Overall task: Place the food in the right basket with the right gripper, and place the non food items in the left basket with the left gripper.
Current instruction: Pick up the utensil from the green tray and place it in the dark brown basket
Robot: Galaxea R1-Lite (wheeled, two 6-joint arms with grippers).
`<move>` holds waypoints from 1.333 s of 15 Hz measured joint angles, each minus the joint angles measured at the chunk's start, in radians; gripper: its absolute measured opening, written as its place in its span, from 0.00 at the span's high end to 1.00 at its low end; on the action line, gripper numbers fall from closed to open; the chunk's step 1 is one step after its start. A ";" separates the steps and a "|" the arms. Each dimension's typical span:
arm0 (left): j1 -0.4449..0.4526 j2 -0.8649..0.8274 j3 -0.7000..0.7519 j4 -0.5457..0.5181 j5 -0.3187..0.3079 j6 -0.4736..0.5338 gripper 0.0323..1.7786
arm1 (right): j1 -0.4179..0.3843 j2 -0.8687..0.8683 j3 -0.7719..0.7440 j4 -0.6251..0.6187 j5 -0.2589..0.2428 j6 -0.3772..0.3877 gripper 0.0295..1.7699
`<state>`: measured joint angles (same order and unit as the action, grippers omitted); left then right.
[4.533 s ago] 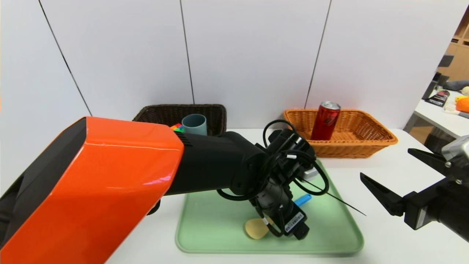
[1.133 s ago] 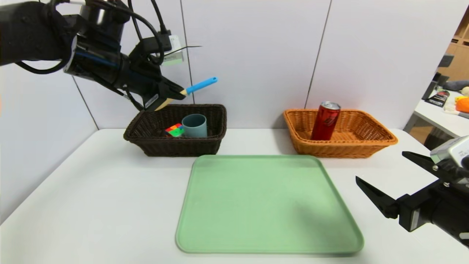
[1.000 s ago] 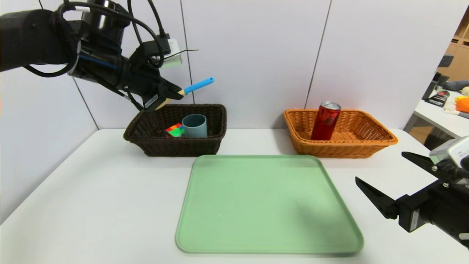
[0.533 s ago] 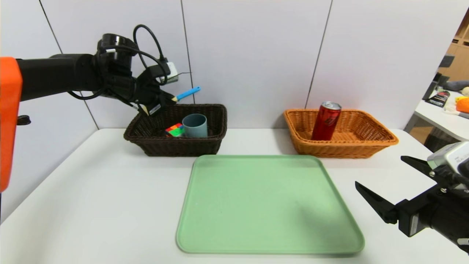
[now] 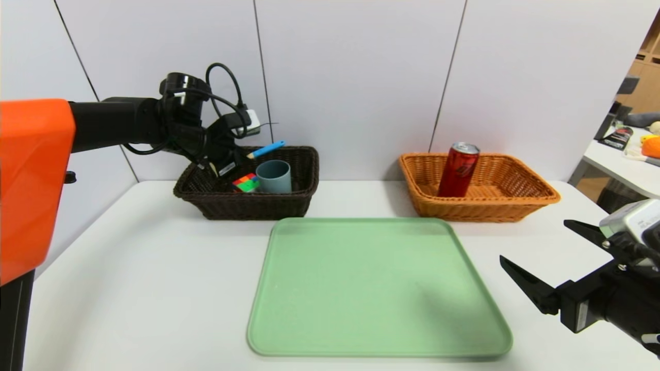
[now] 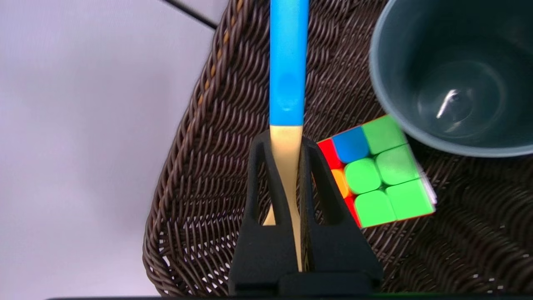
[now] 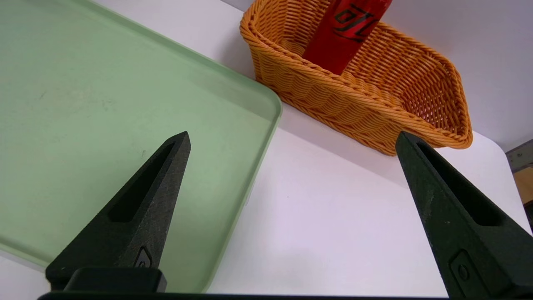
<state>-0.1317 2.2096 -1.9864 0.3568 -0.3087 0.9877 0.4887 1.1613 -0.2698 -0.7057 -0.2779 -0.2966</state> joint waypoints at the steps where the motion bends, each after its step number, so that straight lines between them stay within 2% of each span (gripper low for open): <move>1: 0.001 0.003 0.000 0.000 0.001 0.000 0.93 | 0.000 0.001 -0.002 0.000 0.000 0.000 0.04; 5: 0.000 0.007 0.000 -0.007 0.001 0.000 0.58 | 0.000 0.007 -0.004 -0.001 0.000 -0.003 0.04; 9: -0.001 -0.006 0.001 -0.008 -0.004 -0.001 0.36 | 0.000 0.013 -0.004 -0.003 0.000 -0.001 0.04; 13: -0.005 -0.101 0.026 0.015 -0.013 -0.017 0.23 | 0.000 0.013 -0.005 -0.003 -0.001 -0.001 0.04; 15: -0.010 -0.199 0.074 0.056 -0.038 -0.036 0.19 | -0.001 0.014 -0.010 -0.003 -0.001 0.001 0.04; 20: -0.030 -0.531 0.355 0.114 -0.063 -0.082 0.12 | -0.006 0.020 -0.078 0.004 0.001 -0.002 0.04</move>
<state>-0.1621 1.6789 -1.6317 0.4704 -0.3713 0.9053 0.4826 1.1815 -0.3477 -0.7013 -0.2766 -0.2987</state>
